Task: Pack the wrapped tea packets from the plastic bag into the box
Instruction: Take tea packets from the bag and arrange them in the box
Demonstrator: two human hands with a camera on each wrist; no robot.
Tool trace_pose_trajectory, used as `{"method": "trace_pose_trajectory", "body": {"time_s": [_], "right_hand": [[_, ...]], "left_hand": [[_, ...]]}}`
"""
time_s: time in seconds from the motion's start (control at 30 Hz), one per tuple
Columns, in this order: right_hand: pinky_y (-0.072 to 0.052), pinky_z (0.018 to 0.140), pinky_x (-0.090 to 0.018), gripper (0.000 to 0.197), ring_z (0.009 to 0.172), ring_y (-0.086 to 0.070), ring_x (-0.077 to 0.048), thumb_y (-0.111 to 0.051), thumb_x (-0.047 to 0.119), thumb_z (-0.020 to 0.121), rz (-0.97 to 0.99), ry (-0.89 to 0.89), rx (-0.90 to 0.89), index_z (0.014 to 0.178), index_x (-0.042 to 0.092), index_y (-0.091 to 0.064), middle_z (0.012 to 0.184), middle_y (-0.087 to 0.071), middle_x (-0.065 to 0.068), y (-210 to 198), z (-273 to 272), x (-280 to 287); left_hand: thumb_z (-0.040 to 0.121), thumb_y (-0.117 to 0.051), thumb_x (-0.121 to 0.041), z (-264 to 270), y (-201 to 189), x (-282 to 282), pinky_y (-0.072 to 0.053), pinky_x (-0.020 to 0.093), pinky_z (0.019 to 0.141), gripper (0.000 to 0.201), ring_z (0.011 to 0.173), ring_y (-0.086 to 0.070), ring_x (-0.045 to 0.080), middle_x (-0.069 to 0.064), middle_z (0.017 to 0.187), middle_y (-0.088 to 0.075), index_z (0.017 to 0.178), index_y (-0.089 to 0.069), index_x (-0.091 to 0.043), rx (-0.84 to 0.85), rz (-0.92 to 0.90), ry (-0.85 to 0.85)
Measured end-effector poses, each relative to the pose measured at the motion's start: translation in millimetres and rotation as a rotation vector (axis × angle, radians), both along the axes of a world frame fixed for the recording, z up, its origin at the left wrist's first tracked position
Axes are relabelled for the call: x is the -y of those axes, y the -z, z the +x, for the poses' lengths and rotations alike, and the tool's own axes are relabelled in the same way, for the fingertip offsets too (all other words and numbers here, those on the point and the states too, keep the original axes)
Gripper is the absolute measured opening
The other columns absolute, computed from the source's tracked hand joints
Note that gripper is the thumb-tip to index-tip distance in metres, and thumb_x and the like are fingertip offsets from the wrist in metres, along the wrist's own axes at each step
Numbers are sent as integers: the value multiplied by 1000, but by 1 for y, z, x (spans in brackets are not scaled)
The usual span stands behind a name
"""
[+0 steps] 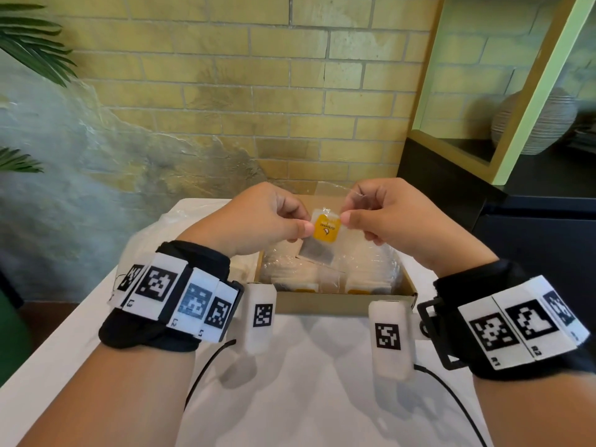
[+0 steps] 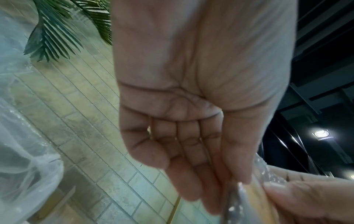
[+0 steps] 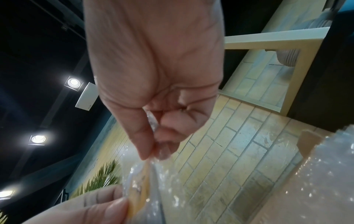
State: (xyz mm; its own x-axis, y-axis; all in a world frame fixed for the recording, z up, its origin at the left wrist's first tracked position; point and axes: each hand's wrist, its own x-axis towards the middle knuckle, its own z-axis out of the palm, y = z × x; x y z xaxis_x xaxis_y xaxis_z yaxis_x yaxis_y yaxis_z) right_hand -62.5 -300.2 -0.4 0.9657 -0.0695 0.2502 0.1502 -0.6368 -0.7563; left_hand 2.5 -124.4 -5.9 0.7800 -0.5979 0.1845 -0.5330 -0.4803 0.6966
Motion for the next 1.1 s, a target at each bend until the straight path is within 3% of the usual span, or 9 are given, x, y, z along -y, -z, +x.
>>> {"method": "trace_pose_trajectory", "body": {"time_s": [0.07, 0.13, 0.2, 0.33, 0.5, 0.63, 0.83, 1.0, 1.1], "right_hand": [[-49, 51, -17, 15, 51, -58, -4, -62, 6, 87, 53, -24, -61, 74, 14, -61, 62, -59, 2, 2, 1, -1], [-51, 54, -17, 13, 57, -65, -8, -60, 5, 88, 94, -46, -119, 77, 12, -60, 66, -63, -2, 3, 2, -2], [-51, 56, -17, 10, 60, -66, -8, -60, 6, 88, 53, -58, -172, 79, 11, -61, 69, -65, -3, 3, 1, 0], [-49, 57, -14, 8, 56, -58, 2, -63, 11, 85, -216, -61, -232, 80, 16, -66, 68, -64, 4, 6, 1, 7], [-46, 64, -18, 4, 64, -57, -5, -69, 21, 81, -369, -72, -319, 85, 21, -67, 67, -59, 9, 10, 3, 10], [-48, 73, -25, 7, 67, -57, -8, -70, 27, 80, -412, -70, -338, 86, 23, -68, 69, -60, 6, 12, 4, 13], [-46, 71, -21, 5, 70, -58, -8, -69, 29, 81, -427, -80, -355, 84, 28, -66, 73, -63, 4, 10, 3, 14], [-44, 66, -18, 8, 66, -58, -4, -67, 26, 83, -448, -110, -380, 89, 22, -69, 69, -62, 9, 12, 3, 10], [-49, 68, -19, 4, 64, -61, -2, -67, 20, 83, -434, -127, -392, 85, 24, -67, 68, -62, 12, 15, 4, 5]], "left_hand": [[78, -73, -19, 1, 2, -1, -44, 21, 67, 5, 59, -56, 10, -10, 62, -66, 75, -71, -16, -27, 58, 22], [76, -76, -19, 2, 4, -2, -48, 29, 78, 7, 72, -63, 16, -5, 76, -72, 83, -73, -19, -36, 105, 29], [76, -76, -18, 4, 5, -2, -45, 27, 73, 7, 67, -57, 8, -6, 72, -69, 79, -71, -22, -12, 101, -2], [79, -73, -26, 7, 4, -5, -37, 16, 56, 10, 50, -49, -3, -10, 61, -62, 72, -66, -24, 29, 78, -50], [76, -75, -27, 5, 5, -7, -44, 21, 68, 5, 66, -58, 3, -9, 69, -69, 76, -74, -23, -7, 215, -36], [72, -79, -26, 5, 12, -5, -41, 18, 64, 7, 72, -57, 0, -15, 70, -65, 73, -72, -27, -25, 424, -82], [73, -77, -19, 2, 9, -5, -40, 18, 62, 10, 67, -56, 2, -13, 63, -63, 67, -72, -25, -13, 418, -89], [70, -79, -23, -1, 13, 0, -50, 24, 73, 6, 79, -61, 7, -10, 73, -69, 69, -74, -25, -49, 480, -87], [73, -76, -18, -3, 13, 2, -49, 23, 71, 8, 76, -60, 8, -7, 73, -68, 69, -72, -24, -26, 516, -90]]}}
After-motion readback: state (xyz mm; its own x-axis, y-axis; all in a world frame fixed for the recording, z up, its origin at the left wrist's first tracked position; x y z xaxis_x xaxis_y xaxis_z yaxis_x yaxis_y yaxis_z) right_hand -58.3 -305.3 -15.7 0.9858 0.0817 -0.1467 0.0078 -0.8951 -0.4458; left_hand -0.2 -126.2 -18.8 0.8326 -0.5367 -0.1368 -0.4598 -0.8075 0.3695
